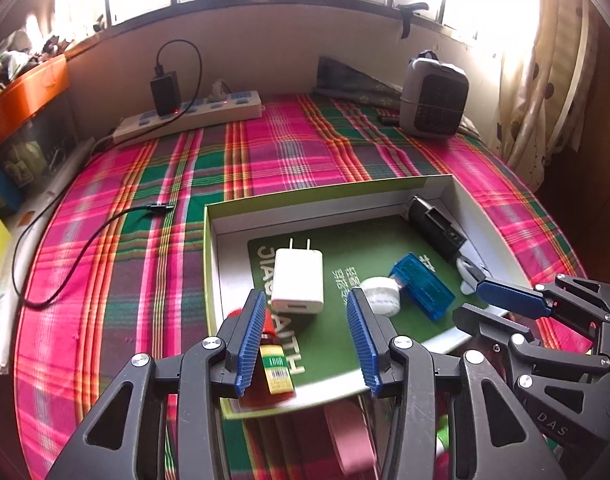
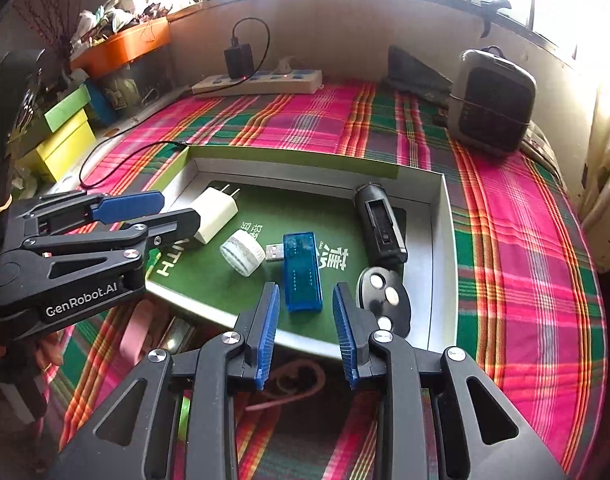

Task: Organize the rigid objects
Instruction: 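Withdraw both grippers up from the green box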

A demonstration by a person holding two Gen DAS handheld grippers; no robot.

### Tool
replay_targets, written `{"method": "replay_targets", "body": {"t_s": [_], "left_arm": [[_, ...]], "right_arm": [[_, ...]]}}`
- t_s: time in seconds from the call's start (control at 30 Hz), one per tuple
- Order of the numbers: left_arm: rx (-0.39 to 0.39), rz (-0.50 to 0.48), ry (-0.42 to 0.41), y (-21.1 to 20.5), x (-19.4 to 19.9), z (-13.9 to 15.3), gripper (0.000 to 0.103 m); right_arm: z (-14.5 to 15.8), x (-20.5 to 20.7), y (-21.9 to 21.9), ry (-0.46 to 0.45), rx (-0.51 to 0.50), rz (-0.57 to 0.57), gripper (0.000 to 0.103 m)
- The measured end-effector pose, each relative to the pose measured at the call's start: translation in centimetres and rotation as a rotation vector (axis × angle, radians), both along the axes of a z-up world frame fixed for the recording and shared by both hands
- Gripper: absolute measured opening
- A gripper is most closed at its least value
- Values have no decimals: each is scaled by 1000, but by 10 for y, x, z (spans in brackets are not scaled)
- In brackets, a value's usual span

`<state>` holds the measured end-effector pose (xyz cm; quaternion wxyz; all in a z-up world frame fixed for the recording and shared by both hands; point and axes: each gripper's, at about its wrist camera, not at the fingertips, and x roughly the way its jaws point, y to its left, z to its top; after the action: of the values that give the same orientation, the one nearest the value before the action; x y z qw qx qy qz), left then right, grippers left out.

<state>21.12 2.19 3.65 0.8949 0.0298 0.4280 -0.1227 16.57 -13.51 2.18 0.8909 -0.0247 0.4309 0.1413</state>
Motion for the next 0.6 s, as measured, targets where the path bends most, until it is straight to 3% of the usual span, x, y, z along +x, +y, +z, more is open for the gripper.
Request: {"method": "replay_targets", "body": {"t_s": [0.47, 0.53, 0.6], "left_arm": [[-37, 55, -52, 23, -43, 15, 42], [-43, 66, -56, 28, -49, 15, 42], [-53, 74, -49, 32, -54, 13, 42]], "right_arm": [[14, -38, -9, -49, 46, -37, 31], [16, -45, -8, -59, 68, -36, 46], [16, -52, -6, -64, 97, -27, 51]]}}
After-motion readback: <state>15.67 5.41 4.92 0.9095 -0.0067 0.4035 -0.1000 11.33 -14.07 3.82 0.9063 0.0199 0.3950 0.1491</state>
